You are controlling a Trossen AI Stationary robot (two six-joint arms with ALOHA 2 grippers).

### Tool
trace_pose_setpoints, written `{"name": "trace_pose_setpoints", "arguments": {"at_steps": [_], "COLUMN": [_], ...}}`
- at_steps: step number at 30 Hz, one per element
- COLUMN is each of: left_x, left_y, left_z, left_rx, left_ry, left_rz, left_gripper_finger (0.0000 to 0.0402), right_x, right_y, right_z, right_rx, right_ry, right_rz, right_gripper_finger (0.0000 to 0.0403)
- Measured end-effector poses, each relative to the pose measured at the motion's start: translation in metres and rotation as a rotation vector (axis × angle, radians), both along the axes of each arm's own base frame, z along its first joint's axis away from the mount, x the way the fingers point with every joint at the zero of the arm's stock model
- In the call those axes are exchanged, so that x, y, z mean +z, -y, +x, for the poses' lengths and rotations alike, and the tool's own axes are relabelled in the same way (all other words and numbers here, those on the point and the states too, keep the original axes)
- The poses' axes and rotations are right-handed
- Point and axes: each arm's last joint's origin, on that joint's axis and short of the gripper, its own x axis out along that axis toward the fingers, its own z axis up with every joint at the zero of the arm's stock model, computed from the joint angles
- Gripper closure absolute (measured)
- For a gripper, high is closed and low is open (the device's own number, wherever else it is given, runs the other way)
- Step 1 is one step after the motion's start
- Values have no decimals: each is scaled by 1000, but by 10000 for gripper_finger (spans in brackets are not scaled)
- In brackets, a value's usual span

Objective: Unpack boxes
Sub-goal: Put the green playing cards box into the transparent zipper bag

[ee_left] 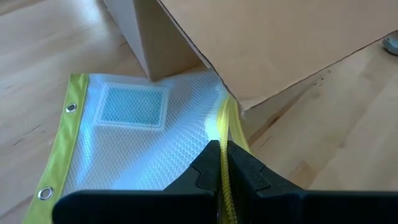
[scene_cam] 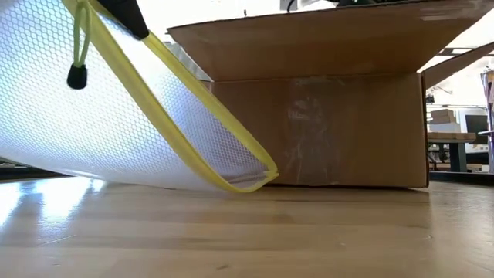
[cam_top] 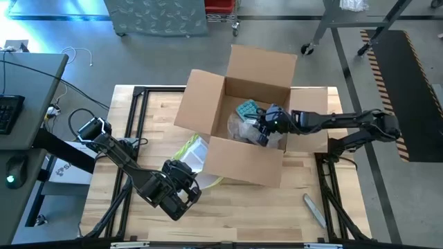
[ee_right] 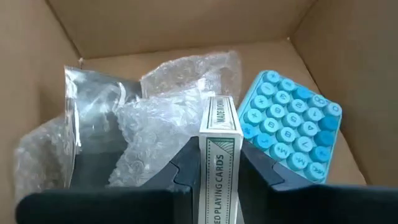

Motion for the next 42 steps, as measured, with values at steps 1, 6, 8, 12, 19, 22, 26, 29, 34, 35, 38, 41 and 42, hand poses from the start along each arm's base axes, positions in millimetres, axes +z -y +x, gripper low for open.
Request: {"name": "trace_pose_setpoints", "arguments": {"at_steps": [1,6,8,12,19,22,26,29,34,35,38,41,42], "left_x": [0,0,0,0,0,0,0,0,0,0,1,2,2], "left_y": [0,0,0,1,1,1,1,1,1,2,8,16,19], "left_z": [0,0,0,1,1,1,1,1,1,1,-3,-10,-12], "left_rx": [0,-1,-1,-1,-1,-1,-1,-1,20,26,22,5,-7], "left_ry": [0,-1,1,2,6,8,8,9,25,33,57,90,100], "left_rz": [-1,-4,-6,-10,-10,-11,-10,-10,-29,-33,-47,-39,-33], "left_gripper_finger": [402,402,402,402,402,402,402,402,402,402,402,402,402], "right_x": [0,21,36,71,96,92,84,92,111,111,102,80,71], "right_y": [0,1,1,-5,-46,-55,-67,-85,-131,-142,-176,-205,-213], "right_z": [0,4,6,9,16,19,19,16,11,13,21,39,46], "right_rx": [13,32,48,81,220,247,282,303,513,574,711,778,784], "right_ry": [-4,6,12,108,213,191,142,201,420,452,505,530,535], "right_rz": [-4,-32,-53,-106,-301,-294,-265,-307,-276,-250,-212,-250,-271], "right_gripper_finger": [354,354,354,354,354,351,349,351,351,351,351,351,351]}}
